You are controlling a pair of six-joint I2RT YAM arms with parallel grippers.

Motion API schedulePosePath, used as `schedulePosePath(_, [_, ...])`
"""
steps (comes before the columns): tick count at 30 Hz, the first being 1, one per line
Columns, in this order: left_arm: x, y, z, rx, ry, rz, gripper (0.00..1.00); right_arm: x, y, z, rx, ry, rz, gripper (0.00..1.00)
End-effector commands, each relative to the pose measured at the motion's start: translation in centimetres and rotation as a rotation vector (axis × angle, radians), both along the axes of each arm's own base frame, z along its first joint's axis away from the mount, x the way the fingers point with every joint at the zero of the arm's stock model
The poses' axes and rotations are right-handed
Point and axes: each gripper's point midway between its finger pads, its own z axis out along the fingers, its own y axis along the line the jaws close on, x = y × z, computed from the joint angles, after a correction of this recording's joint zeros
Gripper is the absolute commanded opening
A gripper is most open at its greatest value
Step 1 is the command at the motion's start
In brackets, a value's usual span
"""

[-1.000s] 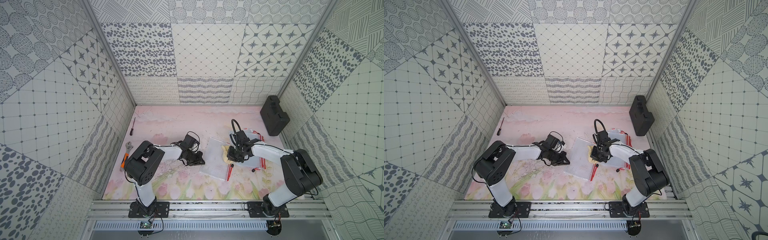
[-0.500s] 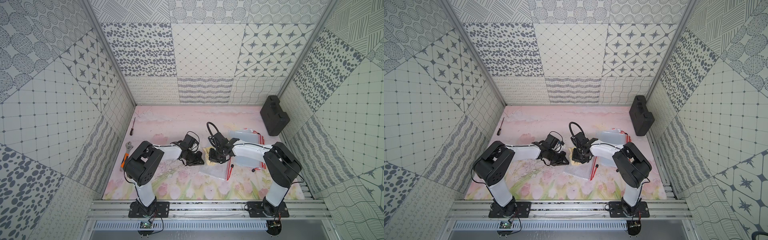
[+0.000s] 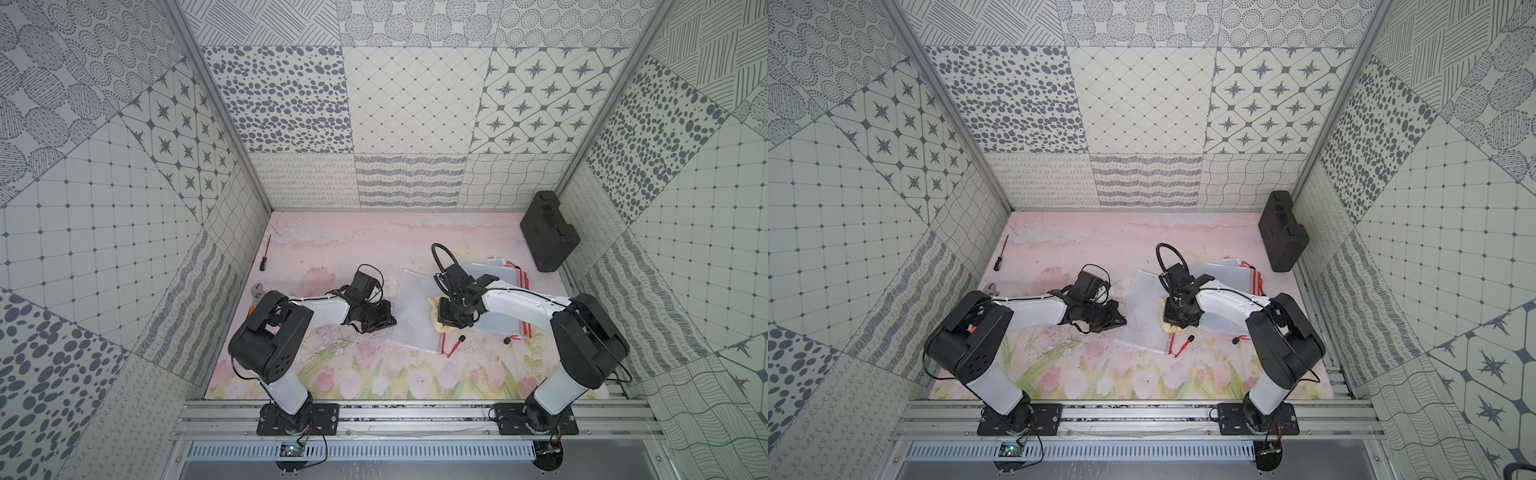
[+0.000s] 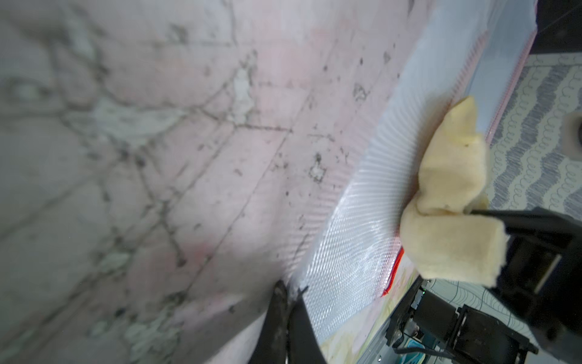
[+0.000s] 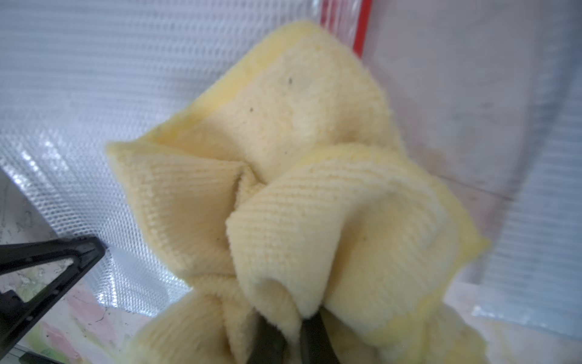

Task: Wipe the document bag
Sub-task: Wipe the dirt from the document bag.

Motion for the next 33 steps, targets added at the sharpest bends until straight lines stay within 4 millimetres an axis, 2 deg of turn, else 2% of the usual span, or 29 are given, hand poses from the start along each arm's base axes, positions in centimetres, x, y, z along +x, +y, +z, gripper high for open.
schedulePosePath(1, [2.0, 1.8, -0.1, 0.048, -0.014, 0.195, 0.0, -0.1, 4.6, -0.1, 0.003, 0.0, 0.057, 0.0])
schedulePosePath(3, [2.1, 1.8, -0.1, 0.031, -0.009, 0.227, 0.0, -0.8, 7.6, -0.7, 0.042, 0.017, 0.104, 0.0])
schedulePosePath(5, [2.2, 1.5, -0.2, 0.014, -0.001, 0.234, 0.0, -1.6, 9.5, -1.6, 0.073, 0.046, 0.127, 0.0])
schedulePosePath(7, [2.3, 1.4, -0.3, 0.007, 0.004, 0.237, 0.0, -2.5, 10.3, -2.6, 0.109, 0.085, 0.131, 0.0])
schedulePosePath(8, [2.3, 1.3, -0.4, 0.007, 0.006, 0.236, 0.0, -2.8, 10.0, -3.1, 0.112, 0.099, 0.125, 0.0])
schedulePosePath(11, [2.3, 1.4, -0.5, 0.014, 0.01, 0.233, 0.0, -3.4, 6.1, -4.2, 0.036, 0.116, 0.083, 0.0])
schedulePosePath(14, [2.2, 1.7, -0.7, 0.027, 0.007, 0.234, 0.0, -3.6, 0.0, -4.9, -0.02, 0.138, -0.013, 0.0])
schedulePosePath(16, [2.3, 1.7, -0.8, 0.029, 0.008, 0.233, 0.0, -3.6, -3.5, -4.6, -0.052, 0.14, -0.063, 0.0])
schedulePosePath(18, [2.3, 1.5, -0.9, 0.024, 0.013, 0.233, 0.0, -3.1, -5.3, -3.6, -0.115, 0.1, -0.07, 0.0])
schedulePosePath(19, [2.3, 1.5, -0.9, 0.021, 0.017, 0.234, 0.0, -2.9, -5.5, -3.2, -0.135, 0.093, -0.062, 0.0])
schedulePosePath(20, [2.4, 1.3, -1.0, 0.015, 0.022, 0.237, 0.0, -2.8, -4.9, -2.8, -0.129, 0.091, -0.049, 0.0])
schedulePosePath(22, [2.4, 1.1, -1.1, 0.004, 0.027, 0.247, 0.0, -2.4, -2.4, -2.4, -0.089, 0.081, -0.017, 0.0])
schedulePosePath(27, [2.4, 1.0, -1.1, 0.01, 0.028, 0.249, 0.0, -3.1, 8.0, -2.1, 0.04, 0.095, 0.134, 0.0])
schedulePosePath(29, [2.4, 1.1, -1.0, 0.023, 0.026, 0.247, 0.0, -3.7, 10.8, -2.0, 0.091, 0.102, 0.16, 0.0])
schedulePosePath(31, [2.2, 1.3, -0.9, 0.032, 0.022, 0.248, 0.0, -4.0, 12.3, -1.9, 0.144, 0.115, 0.163, 0.0])
schedulePosePath(33, [2.2, 1.5, -0.8, 0.042, 0.018, 0.245, 0.0, -4.1, 12.0, -2.4, 0.151, 0.126, 0.146, 0.0])
